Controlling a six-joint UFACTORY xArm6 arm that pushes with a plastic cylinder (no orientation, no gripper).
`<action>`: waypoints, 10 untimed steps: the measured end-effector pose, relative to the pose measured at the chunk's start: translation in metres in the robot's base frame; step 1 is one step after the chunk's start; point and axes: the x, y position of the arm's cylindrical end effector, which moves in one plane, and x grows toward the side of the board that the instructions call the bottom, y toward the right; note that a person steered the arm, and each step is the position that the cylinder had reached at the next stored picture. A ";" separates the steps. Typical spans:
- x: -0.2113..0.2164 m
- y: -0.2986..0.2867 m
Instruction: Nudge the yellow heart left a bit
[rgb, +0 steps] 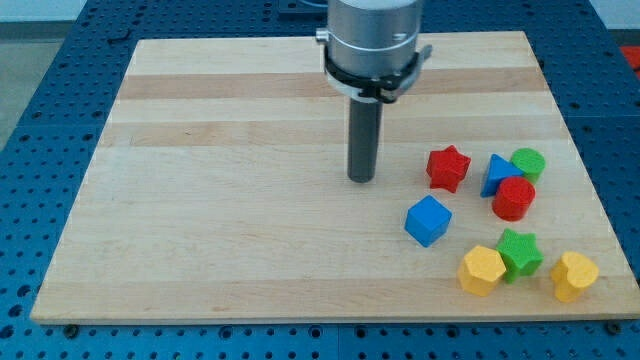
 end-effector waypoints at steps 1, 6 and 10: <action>-0.048 0.007; -0.044 0.321; 0.165 0.244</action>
